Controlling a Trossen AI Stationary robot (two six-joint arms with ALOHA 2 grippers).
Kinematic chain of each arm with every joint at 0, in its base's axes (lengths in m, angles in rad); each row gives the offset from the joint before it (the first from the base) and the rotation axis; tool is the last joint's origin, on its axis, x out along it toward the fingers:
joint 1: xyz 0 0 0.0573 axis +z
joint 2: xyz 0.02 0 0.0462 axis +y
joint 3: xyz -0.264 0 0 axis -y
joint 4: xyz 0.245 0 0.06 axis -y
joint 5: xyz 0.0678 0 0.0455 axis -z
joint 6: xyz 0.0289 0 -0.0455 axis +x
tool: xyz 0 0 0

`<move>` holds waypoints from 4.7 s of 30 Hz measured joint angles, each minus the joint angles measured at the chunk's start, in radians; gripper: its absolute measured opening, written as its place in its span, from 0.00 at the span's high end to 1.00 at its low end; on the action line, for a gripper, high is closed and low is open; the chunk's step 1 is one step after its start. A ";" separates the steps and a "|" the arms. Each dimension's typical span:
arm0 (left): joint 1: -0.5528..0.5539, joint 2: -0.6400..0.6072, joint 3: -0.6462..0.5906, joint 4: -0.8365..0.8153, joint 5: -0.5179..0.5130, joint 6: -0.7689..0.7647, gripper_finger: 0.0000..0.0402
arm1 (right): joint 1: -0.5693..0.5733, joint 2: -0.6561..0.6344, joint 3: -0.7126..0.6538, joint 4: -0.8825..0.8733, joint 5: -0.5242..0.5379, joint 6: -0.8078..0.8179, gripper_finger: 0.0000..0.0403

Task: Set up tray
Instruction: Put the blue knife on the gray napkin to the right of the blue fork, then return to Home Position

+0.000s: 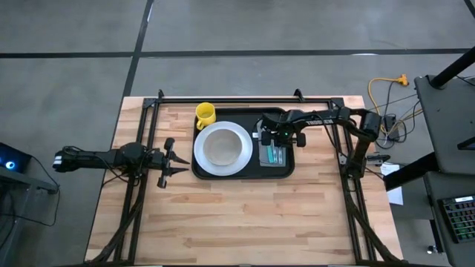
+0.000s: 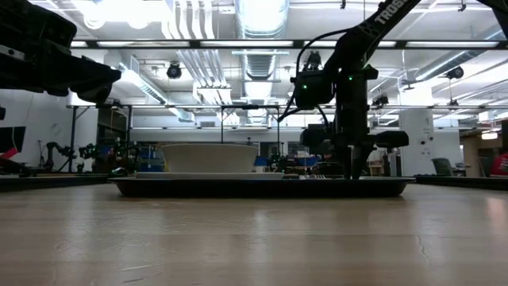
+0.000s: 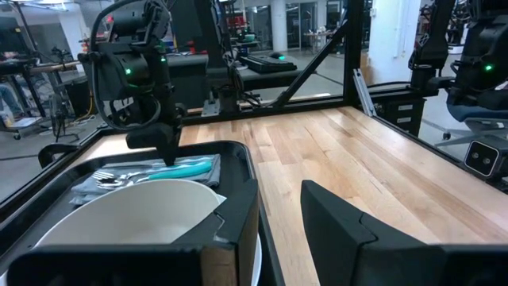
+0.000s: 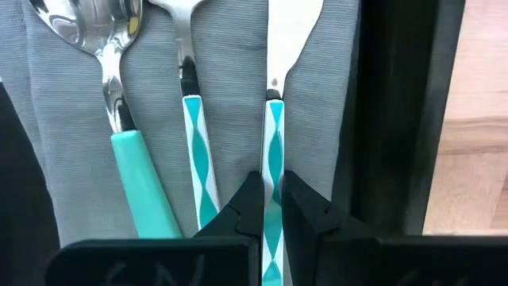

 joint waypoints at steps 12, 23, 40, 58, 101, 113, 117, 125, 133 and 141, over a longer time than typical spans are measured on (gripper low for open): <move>0.000 0.000 0.000 0.000 0.000 0.000 0.79 | 0.012 0.000 -0.003 0.004 0.003 -0.002 0.97; 0.000 0.000 0.000 0.000 0.000 0.000 0.79 | 0.012 0.000 -0.005 0.014 0.003 -0.007 0.84; 0.000 0.000 0.000 0.000 0.000 0.000 0.79 | 0.011 -0.001 0.028 0.011 0.003 -0.053 0.71; 0.000 0.000 0.000 0.000 0.000 0.000 0.79 | 0.013 -0.005 0.131 0.015 0.112 -0.196 0.76; 0.000 0.000 0.000 0.000 0.000 0.000 0.79 | 0.444 -0.059 0.056 0.815 -0.114 -1.282 0.79; 0.000 0.000 0.000 0.000 0.000 0.000 0.79 | 0.399 -0.371 -0.421 1.373 -0.135 -1.264 0.78; 0.000 0.000 0.000 0.000 0.000 0.000 0.79 | 0.408 -0.498 -0.484 1.374 -0.131 -1.268 0.80; 0.000 0.000 0.000 0.000 0.000 0.000 0.79 | 0.408 -0.651 -0.543 1.374 -0.131 -1.277 0.83; 0.000 0.000 0.000 0.000 0.000 0.000 0.79 | 0.402 -0.763 -0.701 1.523 -0.131 -1.471 0.80; 0.000 0.000 0.000 0.000 0.000 0.000 0.79 | 0.401 -0.951 -0.897 1.663 -0.129 -1.531 0.79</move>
